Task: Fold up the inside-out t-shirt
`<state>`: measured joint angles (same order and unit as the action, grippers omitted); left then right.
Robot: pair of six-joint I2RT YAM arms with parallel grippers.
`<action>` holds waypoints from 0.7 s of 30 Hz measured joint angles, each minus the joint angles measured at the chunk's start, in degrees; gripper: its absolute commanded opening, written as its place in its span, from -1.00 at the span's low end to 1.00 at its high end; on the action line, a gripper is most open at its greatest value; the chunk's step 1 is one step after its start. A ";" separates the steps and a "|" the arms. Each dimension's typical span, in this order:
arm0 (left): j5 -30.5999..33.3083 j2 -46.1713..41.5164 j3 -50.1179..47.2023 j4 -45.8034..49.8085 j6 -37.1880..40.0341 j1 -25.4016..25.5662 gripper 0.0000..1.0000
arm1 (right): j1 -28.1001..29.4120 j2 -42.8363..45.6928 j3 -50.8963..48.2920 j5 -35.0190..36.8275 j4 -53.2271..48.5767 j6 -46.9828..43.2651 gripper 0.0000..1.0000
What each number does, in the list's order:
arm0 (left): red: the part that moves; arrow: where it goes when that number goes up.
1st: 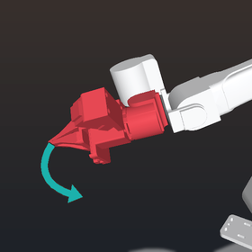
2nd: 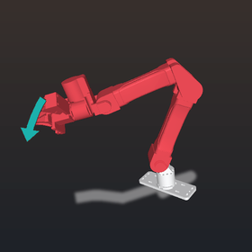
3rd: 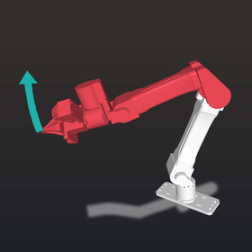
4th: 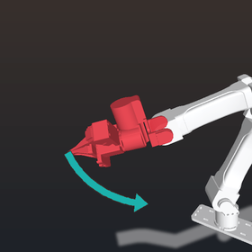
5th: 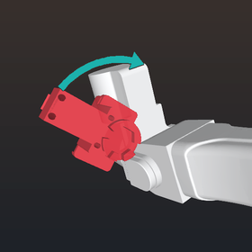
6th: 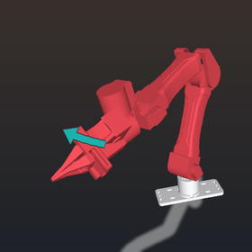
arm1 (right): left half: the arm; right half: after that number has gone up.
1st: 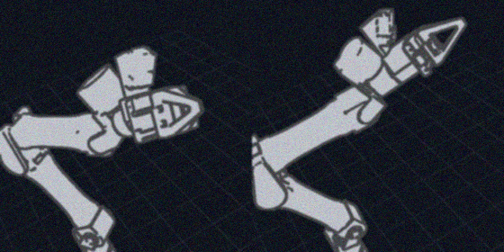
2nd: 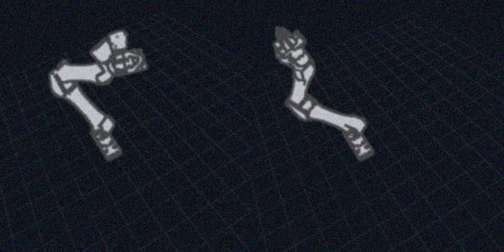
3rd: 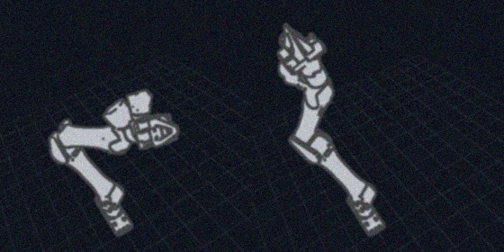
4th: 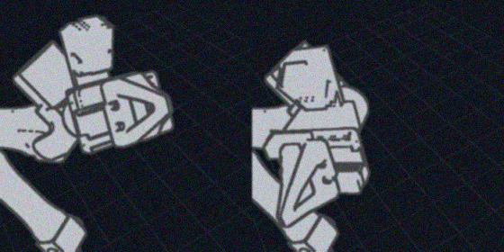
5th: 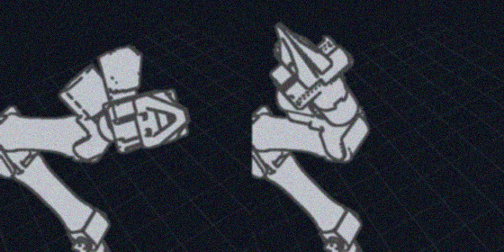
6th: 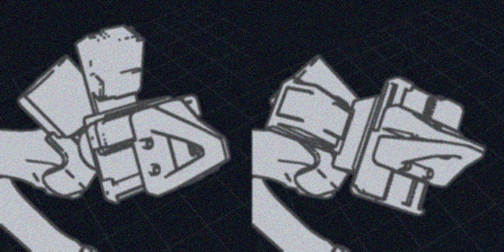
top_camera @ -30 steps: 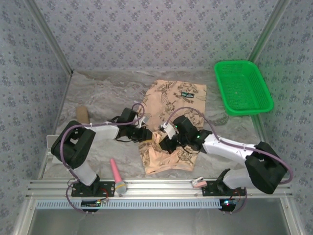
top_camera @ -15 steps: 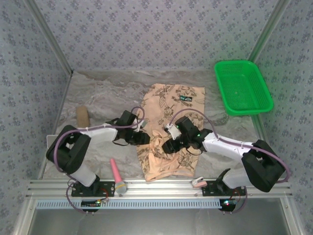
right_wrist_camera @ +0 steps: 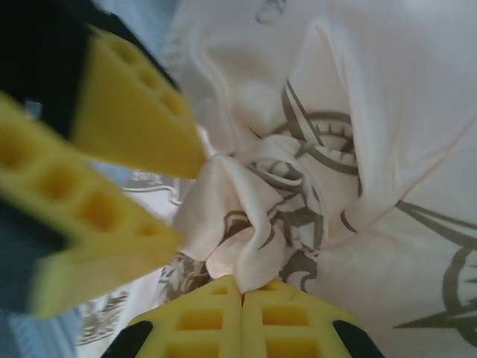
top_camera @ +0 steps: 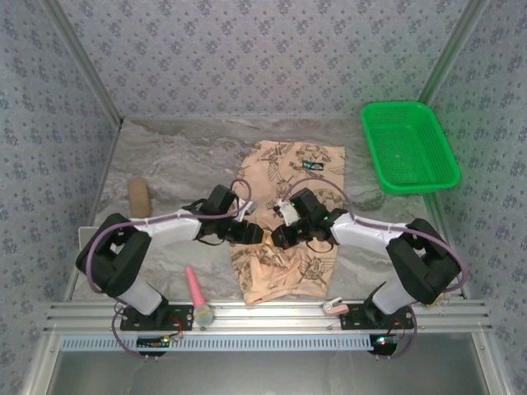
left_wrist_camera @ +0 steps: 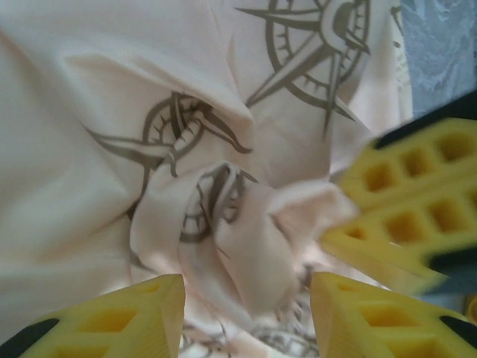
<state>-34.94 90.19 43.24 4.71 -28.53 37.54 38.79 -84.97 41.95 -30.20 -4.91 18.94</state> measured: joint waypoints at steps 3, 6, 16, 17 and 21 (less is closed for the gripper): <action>0.79 1.20 1.99 -0.04 0.07 0.00 -0.15 | -4.94 3.19 0.35 -5.90 0.26 -0.07 -1.00; 0.76 3.06 4.92 -1.44 0.13 0.46 -0.76 | -9.18 4.04 2.32 -7.63 -1.73 -1.92 -0.99; -11.30 5.81 5.29 -18.53 -5.11 2.60 -1.00 | -14.23 0.07 0.42 13.62 -9.11 1.03 -0.22; -12.39 5.75 4.90 -19.15 -5.68 2.60 -1.00 | -14.01 1.46 0.11 14.12 -9.31 1.05 -0.19; -15.47 3.17 1.11 -21.07 -7.61 2.40 -0.97 | -12.94 12.98 -2.80 14.64 -8.72 -0.61 -0.17</action>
<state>-50.41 93.36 44.36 -16.36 -36.14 39.94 25.85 -71.99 39.16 -15.55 -13.63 18.33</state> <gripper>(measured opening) 0.046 0.416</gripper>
